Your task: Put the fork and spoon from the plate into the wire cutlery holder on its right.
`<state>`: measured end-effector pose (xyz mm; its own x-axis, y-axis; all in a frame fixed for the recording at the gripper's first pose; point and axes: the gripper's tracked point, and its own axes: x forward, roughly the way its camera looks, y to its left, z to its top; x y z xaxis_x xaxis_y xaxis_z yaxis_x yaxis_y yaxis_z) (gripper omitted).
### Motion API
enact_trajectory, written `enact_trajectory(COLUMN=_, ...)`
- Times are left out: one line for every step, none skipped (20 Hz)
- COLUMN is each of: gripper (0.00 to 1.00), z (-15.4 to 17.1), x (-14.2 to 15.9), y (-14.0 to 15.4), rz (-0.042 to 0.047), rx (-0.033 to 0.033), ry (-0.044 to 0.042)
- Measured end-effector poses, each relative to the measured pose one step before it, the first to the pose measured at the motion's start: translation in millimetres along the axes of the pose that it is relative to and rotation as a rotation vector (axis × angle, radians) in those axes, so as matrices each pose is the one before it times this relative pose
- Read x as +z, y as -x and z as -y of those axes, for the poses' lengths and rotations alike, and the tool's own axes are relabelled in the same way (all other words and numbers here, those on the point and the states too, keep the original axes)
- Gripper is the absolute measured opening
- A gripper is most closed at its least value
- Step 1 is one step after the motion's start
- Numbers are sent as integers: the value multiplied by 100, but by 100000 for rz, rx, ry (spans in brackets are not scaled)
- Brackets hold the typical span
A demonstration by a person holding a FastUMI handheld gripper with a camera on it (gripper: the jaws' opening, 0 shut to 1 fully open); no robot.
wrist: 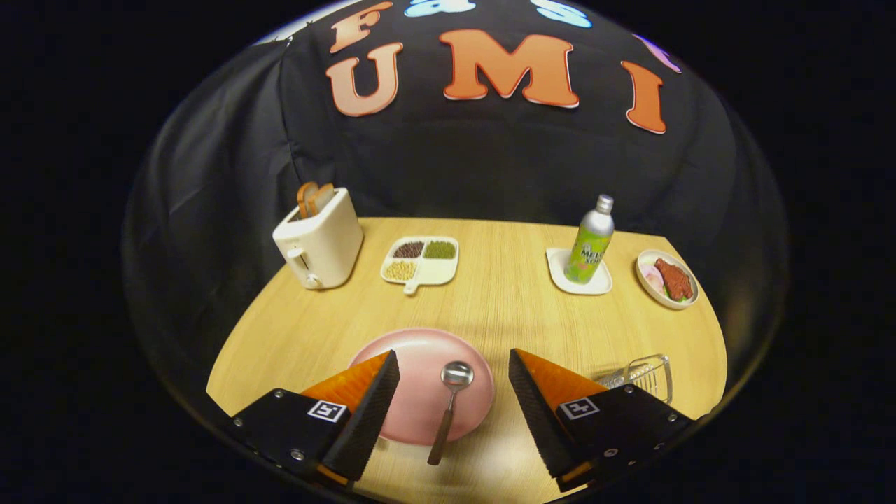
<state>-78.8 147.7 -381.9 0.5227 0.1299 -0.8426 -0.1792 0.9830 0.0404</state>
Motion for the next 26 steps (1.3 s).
enact_trajectory(gripper=92, z=-221, x=-999, y=-674, rz=-2999, rx=-477, ry=271)
enact_trajectory(gripper=90, z=-178, x=-1159, y=-784, rz=-3363, rx=-711, ry=387)
enact_trajectory(gripper=87, z=-223, x=-980, y=-489, rz=-3363, rx=-169, ry=523)
enact_trajectory(gripper=85, z=-210, x=-865, y=-603, rz=-3057, rx=-411, ry=238)
enact_trajectory(gripper=81, z=-267, x=-775, y=-610, rz=-3363, rx=126, ry=-234)
enact_trajectory(gripper=78, z=-197, x=-717, y=-502, rz=-2746, rx=-113, ry=-397)
enact_trajectory(gripper=73, z=-1, x=-613, y=-478, rz=-2755, rx=-752, ry=-216)
enact_trajectory(gripper=70, z=188, x=-682, y=-478, rz=-2966, rx=-1194, ry=82)
enact_trajectory(gripper=62, z=-30, x=-476, y=-419, rz=-2353, rx=-467, ry=36)
enact_trajectory(gripper=57, z=-83, x=-459, y=-362, rz=-2548, rx=-448, ry=49)
enact_trajectory(gripper=53, z=-158, x=-286, y=-330, rz=-2044, rx=471, ry=412)
enact_trajectory(gripper=50, z=224, x=-147, y=-427, rz=-1915, rx=-707, ry=750)
enact_trajectory(gripper=47, z=126, x=-217, y=-341, rz=-1799, rx=-785, ry=761)
enact_trajectory(gripper=45, z=-39, x=-479, y=-417, rz=-2304, rx=-1718, ry=420)
enact_trajectory(gripper=39, z=-185, x=-432, y=-276, rz=-2511, rx=-697, ry=322)
enact_trajectory(gripper=35, z=-76, x=-403, y=-308, rz=-2537, rx=-1055, ry=-26)
enact_trajectory(gripper=31, z=-174, x=-263, y=-284, rz=-1905, rx=413, ry=26)
enact_trajectory(gripper=28, z=-210, x=-189, y=-115, rz=-1261, rx=320, ry=24)
enact_trajectory(gripper=25, z=-51, x=-72, y=-215, rz=-613, rx=-127, ry=340)
enact_trajectory(gripper=22, z=247, x=218, y=-48, rz=836, rx=-710, ry=-107)
enact_trajectory(gripper=17, z=72, x=176, y=-47, rz=421, rx=-430, ry=225)
enact_trajectory(gripper=15, z=-62, x=8, y=115, rz=-72, rx=624, ry=-832)
enact_trajectory(gripper=11, z=-214, x=-128, y=-91, rz=-692, rx=1394, ry=-996)
enact_trajectory(gripper=9, z=77, x=65, y=29, rz=-304, rx=642, ry=-738)
enact_trajectory(gripper=8, z=150, x=138, y=311, rz=432, rx=911, ry=-682)
enact_trajectory(gripper=7, z=-36, x=262, y=307, rz=1239, rx=958, ry=-732)
